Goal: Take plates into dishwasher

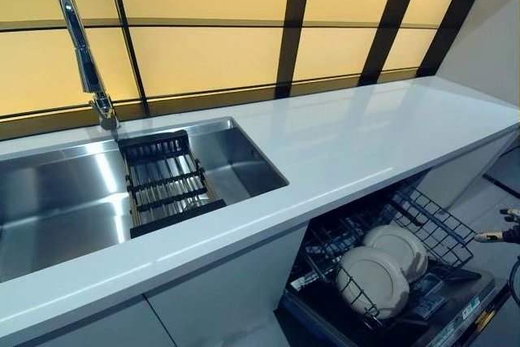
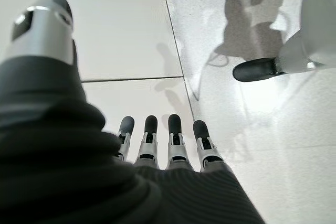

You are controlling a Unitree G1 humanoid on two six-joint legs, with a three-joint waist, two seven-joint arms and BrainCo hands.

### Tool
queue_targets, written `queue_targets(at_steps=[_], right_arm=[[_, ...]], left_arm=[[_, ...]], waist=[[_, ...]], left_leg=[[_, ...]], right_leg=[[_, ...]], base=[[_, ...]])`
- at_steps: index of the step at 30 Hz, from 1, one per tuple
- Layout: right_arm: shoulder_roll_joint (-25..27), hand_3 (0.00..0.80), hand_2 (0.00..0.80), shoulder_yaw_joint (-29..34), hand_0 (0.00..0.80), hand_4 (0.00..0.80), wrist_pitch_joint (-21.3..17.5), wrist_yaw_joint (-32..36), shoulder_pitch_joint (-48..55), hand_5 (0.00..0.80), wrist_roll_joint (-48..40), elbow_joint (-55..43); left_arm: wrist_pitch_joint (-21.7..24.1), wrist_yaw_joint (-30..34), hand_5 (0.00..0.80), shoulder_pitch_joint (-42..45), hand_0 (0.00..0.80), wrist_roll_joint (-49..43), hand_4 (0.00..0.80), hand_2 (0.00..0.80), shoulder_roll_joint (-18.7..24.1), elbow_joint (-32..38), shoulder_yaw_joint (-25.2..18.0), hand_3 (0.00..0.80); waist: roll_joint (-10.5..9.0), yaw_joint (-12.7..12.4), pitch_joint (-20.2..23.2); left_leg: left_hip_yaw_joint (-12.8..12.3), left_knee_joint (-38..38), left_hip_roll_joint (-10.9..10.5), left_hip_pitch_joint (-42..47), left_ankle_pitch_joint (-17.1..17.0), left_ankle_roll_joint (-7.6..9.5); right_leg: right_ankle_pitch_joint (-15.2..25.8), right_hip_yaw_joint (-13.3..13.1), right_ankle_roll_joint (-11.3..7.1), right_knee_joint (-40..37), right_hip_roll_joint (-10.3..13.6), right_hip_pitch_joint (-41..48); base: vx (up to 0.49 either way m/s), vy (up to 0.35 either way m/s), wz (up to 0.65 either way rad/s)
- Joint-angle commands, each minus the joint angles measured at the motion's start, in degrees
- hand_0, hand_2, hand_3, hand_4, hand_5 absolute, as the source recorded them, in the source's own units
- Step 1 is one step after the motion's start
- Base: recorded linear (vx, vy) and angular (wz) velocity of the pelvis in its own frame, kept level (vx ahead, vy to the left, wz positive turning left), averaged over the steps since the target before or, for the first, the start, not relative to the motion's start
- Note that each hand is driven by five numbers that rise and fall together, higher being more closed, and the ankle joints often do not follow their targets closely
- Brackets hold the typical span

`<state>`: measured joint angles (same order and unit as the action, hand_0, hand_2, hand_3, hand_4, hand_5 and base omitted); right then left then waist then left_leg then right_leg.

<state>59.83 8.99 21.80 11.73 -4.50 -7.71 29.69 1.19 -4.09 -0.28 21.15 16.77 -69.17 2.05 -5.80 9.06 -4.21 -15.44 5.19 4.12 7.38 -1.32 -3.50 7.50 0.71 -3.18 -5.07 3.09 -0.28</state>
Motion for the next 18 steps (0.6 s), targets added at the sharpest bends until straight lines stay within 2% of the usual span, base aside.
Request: queue_targets(at_steps=[1,8,13,14,16,18], right_arm=[[-1.8,0.000,0.000,2.6,0.000,0.000,-1.9,-4.6,-2.0,0.000,-4.7,-0.4],[-6.9,0.000,0.000,6.9,0.000,0.000,-4.6,-5.9,3.4,0.000,-10.6,0.2],[-10.7,0.000,0.000,8.8,0.000,0.000,-6.4,-5.4,6.0,0.000,-13.9,-0.1],[-11.7,0.000,0.000,9.2,0.000,0.000,-6.7,-4.8,6.4,0.000,-14.4,-0.3],[-12.2,0.000,0.000,9.1,0.000,0.000,-6.6,-4.3,6.0,0.000,-14.2,-0.1],[-12.5,0.000,0.000,8.4,0.000,0.000,-6.7,-3.8,5.3,0.000,-14.3,0.5]], left_arm=[[-0.8,-0.9,0.000,-2.5,0.000,1.5,0.000,0.000,2.2,-2.5,-2.1,0.000],[-4.2,-0.7,0.000,-3.0,0.000,-3.0,0.000,0.000,2.9,-4.0,-1.7,0.000],[-6.1,-2.2,0.000,-3.9,0.000,-7.2,0.000,0.000,3.6,-5.0,-0.9,0.000],[-6.9,-3.1,0.000,-3.8,0.000,-7.6,0.000,0.000,4.1,-5.0,-1.3,0.000],[-8.1,-4.1,0.000,-3.7,0.000,-7.7,0.000,0.000,4.8,-4.7,-2.3,0.000],[-9.5,-4.4,0.000,-4.0,0.000,-7.1,0.000,0.000,5.4,-4.5,-2.8,0.000]], waist=[[-1.76,0.5,-0.7],[-1.78,1.8,-0.8],[-2.14,3.5,-1.5],[-2.47,3.7,-2.2],[-2.13,2.9,-3.1],[-1.64,1.9,-3.3]], left_leg=[[1.5,-0.2,0.3,1.7,3.0,1.67],[1.2,-0.2,-0.3,1.6,3.1,2.18],[-0.6,-0.2,0.0,2.2,3.3,1.99],[-1.9,-0.3,0.0,2.9,3.6,1.69],[-4.6,-0.5,0.7,3.5,3.7,1.79],[-5.3,-0.7,0.6,2.7,3.1,2.53]], right_leg=[[0.2,-2.2,-5.97,0.7,2.8,1.4],[1.7,-3.0,-7.03,1.4,3.2,-0.1],[4.6,-2.7,-8.62,1.3,3.9,-3.1],[7.2,0.1,-9.76,2.6,4.7,-5.4],[6.8,4.8,-10.01,5.5,4.9,-6.4],[5.4,6.0,-9.30,8.6,4.7,-6.3]], base=[[-0.048,0.043,-0.01],[-0.028,0.057,-0.02],[0.012,0.029,-0.03],[-0.069,-0.039,-0.21],[-0.144,-0.033,-0.52],[-0.194,-0.033,-0.88]])
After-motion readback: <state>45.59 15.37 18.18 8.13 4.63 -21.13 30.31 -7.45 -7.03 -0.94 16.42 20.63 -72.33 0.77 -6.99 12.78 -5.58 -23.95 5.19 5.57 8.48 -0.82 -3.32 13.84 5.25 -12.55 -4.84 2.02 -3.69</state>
